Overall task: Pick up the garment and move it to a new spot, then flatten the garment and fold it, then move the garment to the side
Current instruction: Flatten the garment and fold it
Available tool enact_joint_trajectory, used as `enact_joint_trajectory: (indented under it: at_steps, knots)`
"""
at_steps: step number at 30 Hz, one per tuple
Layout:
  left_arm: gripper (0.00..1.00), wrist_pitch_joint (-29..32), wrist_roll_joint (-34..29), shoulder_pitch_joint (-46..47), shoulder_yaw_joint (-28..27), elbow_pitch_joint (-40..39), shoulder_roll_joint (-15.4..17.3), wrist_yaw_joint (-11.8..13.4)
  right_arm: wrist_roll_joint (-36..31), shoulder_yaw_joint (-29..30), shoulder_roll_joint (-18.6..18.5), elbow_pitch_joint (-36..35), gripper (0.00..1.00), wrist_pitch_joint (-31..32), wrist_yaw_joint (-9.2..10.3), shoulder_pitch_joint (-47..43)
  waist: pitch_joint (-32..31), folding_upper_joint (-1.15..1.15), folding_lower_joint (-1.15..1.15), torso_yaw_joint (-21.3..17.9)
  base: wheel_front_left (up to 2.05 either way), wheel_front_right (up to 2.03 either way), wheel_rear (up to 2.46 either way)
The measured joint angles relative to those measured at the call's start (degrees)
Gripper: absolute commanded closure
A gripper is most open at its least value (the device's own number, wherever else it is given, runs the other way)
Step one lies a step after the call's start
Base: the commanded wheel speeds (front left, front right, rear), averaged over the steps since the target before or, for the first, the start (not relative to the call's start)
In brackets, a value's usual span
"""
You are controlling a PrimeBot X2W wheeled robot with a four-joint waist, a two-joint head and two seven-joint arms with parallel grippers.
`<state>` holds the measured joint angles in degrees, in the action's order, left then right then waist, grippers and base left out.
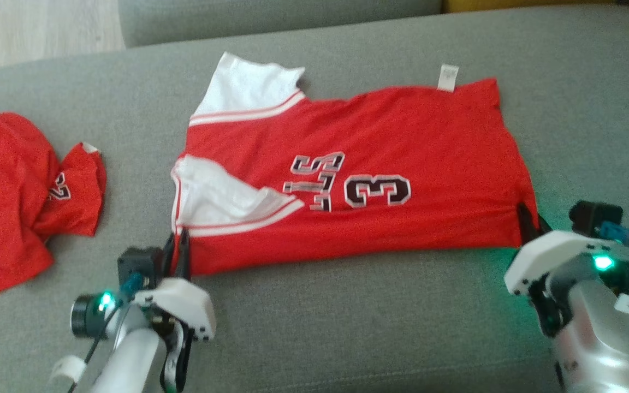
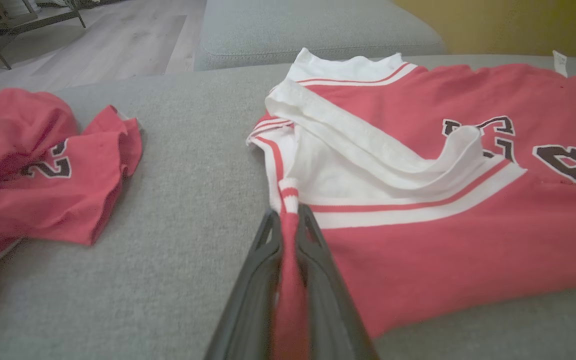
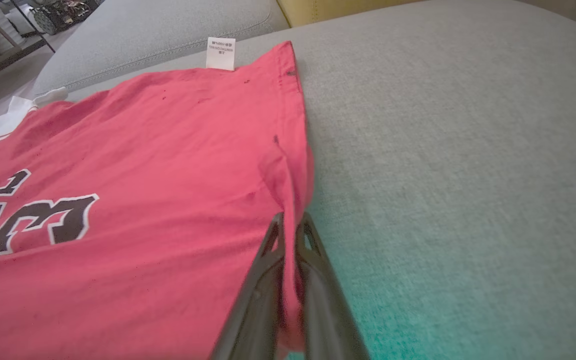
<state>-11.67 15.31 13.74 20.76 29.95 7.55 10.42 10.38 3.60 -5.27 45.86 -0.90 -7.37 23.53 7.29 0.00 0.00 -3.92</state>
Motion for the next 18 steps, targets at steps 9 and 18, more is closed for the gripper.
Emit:
enact_joint_trajectory:
  at_steps: [9,18]
  knots:
    - [1.0,0.47,1.49,-5.74,0.49,0.62,1.22,-0.35,5.76,-3.69,-3.87,-10.07,1.0,8.62,-0.01,-10.93,-4.35,0.0,0.0,0.56,0.0,0.0,0.0]
    - [1.0,1.07,1.51,-9.64,1.13,-1.64,1.97,-0.41,9.32,-3.85,-6.17,-21.92,1.0,17.69,-0.02,-19.75,-6.18,0.0,0.0,0.69,0.0,0.0,0.0]
